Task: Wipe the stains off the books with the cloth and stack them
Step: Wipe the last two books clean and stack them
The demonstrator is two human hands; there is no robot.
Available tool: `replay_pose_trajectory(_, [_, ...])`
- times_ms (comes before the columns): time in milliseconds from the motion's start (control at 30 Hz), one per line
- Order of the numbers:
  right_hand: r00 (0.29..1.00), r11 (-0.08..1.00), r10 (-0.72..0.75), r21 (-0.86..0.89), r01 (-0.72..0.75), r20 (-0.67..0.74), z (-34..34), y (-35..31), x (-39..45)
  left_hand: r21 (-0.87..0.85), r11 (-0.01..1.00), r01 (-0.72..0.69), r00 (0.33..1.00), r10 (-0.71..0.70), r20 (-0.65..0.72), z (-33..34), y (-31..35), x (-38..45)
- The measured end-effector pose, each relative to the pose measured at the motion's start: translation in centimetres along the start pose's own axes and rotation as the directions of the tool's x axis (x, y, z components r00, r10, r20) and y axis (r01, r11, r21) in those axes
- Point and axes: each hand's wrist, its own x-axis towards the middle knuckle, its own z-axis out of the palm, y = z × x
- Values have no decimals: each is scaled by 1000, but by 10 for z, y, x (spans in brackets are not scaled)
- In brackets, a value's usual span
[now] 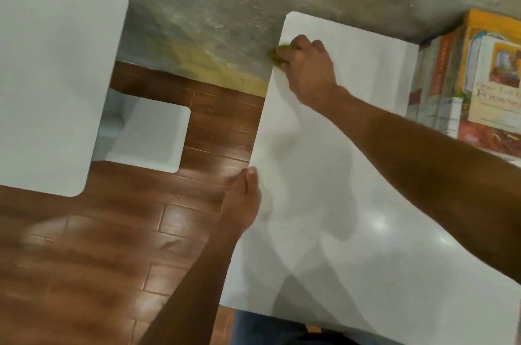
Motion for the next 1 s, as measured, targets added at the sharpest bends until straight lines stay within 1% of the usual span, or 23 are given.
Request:
replay_pose_trajectory(67, [1000, 1000, 1, -29, -1, -4, -7, 11, 27, -18, 999, -51, 998, 50, -37, -1, -6, 4])
replay_pose_trajectory(133, [1000, 995, -14, -99, 13, -12, -13, 23, 48, 32, 997, -74, 994, 77, -82, -1, -5, 3])
replay_pose_trajectory(200, [999, 988, -27, -152, 23, -20, -16, 32, 65, 45, 995, -86, 993, 89, -72, -2, -1, 1])
replay_pose_trajectory(267, [1000, 986, -28, -163, 25, -14, -18, 35, 73, 21, 997, -77, 995, 79, -59, -5, 3, 0])
replay_pose_trajectory(400, [1000, 993, 8, -118, -8, 0, -18, 25, 67, -109, 993, 34, 999, -35, -14, -6, 9, -5])
replay_pose_trajectory(467, [998, 997, -42, -68, 44, 36, -16, 12, 54, -217, 972, 90, 996, -87, 23, -8, 14, -7])
replay_pose_trajectory(533, [992, 994, -110, -18, 111, 63, -13, -3, 33, -393, 898, 199, 980, -171, 105, -10, 16, -5])
replay_pose_trajectory(600, [988, 991, -137, -5, 137, 66, -10, -15, 10, -556, 769, 316, 948, -239, 209, -12, 19, -1])
replay_pose_trajectory(633, [988, 990, -141, 1, 141, 63, -7, -20, -4, -616, 709, 342, 939, -244, 241, -14, 17, -1])
replay_pose_trajectory(700, [986, 987, -159, 40, 157, 41, 1, -28, -32, -684, 651, 328, 944, -206, 256, -17, 14, 1])
replay_pose_trajectory(767, [987, 983, -163, 84, 162, 13, 9, -40, -61, -730, 618, 292, 956, -181, 229, -23, 10, 3])
replay_pose_trajectory(867, [991, 982, -129, 132, 132, -32, 24, -66, -109, -760, 601, 246, 964, -232, 129, -36, 2, 3])
replay_pose_trajectory(933, [990, 980, -131, 142, 138, -57, 33, -84, -141, -732, 648, 209, 968, -245, 60, -47, -3, 2])
replay_pose_trajectory(1000, [983, 973, -177, 144, 183, -55, 40, -101, -172, -682, 710, 175, 973, -230, 10, -57, -9, 1])
